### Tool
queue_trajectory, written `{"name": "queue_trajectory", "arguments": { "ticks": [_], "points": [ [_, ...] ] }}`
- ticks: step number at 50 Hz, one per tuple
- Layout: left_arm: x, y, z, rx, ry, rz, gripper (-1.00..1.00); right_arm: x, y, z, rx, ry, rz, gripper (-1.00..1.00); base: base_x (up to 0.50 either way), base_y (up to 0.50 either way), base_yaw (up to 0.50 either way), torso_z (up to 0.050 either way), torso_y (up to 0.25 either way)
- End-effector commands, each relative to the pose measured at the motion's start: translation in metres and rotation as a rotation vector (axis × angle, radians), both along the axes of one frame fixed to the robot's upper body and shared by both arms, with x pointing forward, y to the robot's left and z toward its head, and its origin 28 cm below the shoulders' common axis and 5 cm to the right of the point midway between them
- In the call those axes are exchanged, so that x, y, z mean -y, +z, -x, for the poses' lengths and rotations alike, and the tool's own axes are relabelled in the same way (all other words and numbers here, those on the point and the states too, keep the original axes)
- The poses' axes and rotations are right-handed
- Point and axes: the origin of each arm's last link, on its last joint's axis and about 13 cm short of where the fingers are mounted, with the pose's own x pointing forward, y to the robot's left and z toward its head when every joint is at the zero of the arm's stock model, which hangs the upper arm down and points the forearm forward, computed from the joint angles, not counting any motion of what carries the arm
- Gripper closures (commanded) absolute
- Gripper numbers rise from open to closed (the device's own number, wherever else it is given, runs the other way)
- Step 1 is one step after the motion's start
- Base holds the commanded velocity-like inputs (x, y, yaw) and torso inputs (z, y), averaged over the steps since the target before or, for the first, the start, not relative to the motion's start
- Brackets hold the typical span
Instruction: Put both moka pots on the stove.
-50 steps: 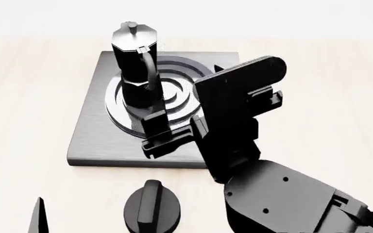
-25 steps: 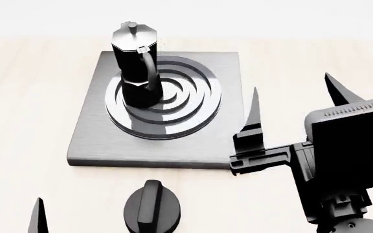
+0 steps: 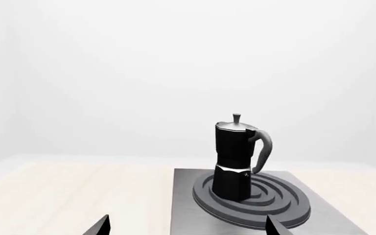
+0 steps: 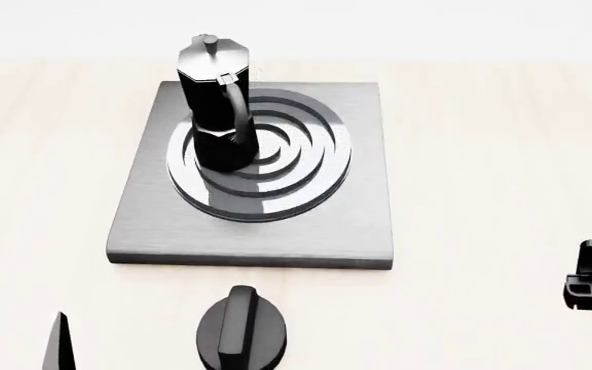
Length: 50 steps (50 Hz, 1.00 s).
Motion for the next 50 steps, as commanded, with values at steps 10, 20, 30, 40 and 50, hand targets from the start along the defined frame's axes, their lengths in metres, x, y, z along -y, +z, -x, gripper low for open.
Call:
{"name": "queue_trajectory", "arguments": {
  "ticks": [10, 20, 30, 40, 50],
  "points": [
    [0.000, -0.001, 0.000, 0.002, 0.002, 0.000, -1.00, 0.061, 0.014, 0.012, -0.170, -0.115, -0.036, -1.00, 0.00, 0.00, 0.00, 0.000, 0.000],
    [-0.001, -0.001, -0.001, 0.002, 0.004, 0.002, -1.00, 0.082, 0.018, -0.003, -0.324, -0.122, -0.044, -1.00, 0.00, 0.00, 0.00, 0.000, 0.000],
    [0.000, -0.001, -0.001, 0.000, 0.003, 0.001, -1.00, 0.103, 0.024, -0.016, -0.417, -0.095, -0.133, -1.00, 0.00, 0.00, 0.00, 0.000, 0.000],
    [0.000, -0.001, 0.000, 0.002, -0.003, -0.002, -1.00, 0.100, 0.032, -0.023, -0.458, -0.084, -0.144, -1.00, 0.00, 0.00, 0.00, 0.000, 0.000],
    [0.000, -0.002, 0.000, 0.004, -0.008, -0.003, -1.00, 0.096, 0.036, -0.034, -0.434, -0.069, -0.155, -1.00, 0.00, 0.00, 0.00, 0.000, 0.000]
  ]
}}
